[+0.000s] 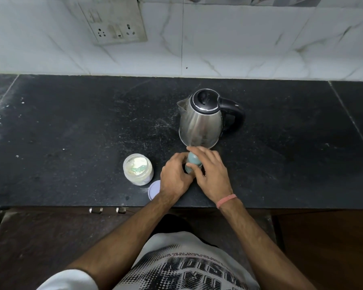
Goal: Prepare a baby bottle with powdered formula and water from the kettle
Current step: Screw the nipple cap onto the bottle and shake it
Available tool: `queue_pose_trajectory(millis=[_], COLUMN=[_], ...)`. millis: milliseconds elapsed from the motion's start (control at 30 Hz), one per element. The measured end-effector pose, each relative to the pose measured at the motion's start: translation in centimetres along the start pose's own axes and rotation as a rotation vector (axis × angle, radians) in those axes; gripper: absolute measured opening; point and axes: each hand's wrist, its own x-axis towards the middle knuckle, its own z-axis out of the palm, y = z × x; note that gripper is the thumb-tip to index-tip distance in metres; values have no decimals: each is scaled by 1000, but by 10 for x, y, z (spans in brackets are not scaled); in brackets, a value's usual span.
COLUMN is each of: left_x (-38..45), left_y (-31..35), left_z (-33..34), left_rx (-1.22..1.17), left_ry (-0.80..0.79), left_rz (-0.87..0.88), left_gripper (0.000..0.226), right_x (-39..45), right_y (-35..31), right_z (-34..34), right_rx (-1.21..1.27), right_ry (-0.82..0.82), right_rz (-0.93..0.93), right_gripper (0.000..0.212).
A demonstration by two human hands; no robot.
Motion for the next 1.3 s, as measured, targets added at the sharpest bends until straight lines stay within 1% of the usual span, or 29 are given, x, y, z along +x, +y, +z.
queue_pose_trajectory(millis=[133,200,333,433,533,667,767,867,1000,1167,1233,1300], left_x=[2,3,4,6,7,8,10,12,14,14,15,17], left_y=[-4,-8,-10,-13,-15,-17,-22,-21,-19,-19,-20,-21], left_z=[3,5,7,8,8,6,5,3,1,2,0,-3], left_rx=[-6,0,1,11,13,23,68,121,137,137,138,99], left_ry=[8,15,30,33,27,3,-14,-52,-56,-62,-70,-104], left_rz=[5,11,15,24,33,35,32,38,34,37,43,56], left_gripper=[52,49,47,41,41,43,45,45,45,49,49,51], right_x=[1,2,-1,-1,1,2,1,-1,-2,-9,-8,-8], right_y=[6,9,7,9,11,13,19,23,28,33,27,19], right_z=[3,3,13,19,24,26,22,17,16,15,12,11], right_rx=[-20,-16,28,60,91,113,87,67,32,16,29,96], right_ry=[29,32,56,51,54,3,-67,-92,-113,-138,-140,-123], right_rz=[-30,-35,0,24,11,-16,-31,-51,-75,-60,-31,48], right_gripper=[51,52,50,50,53,64,74,80,84,87,86,86])
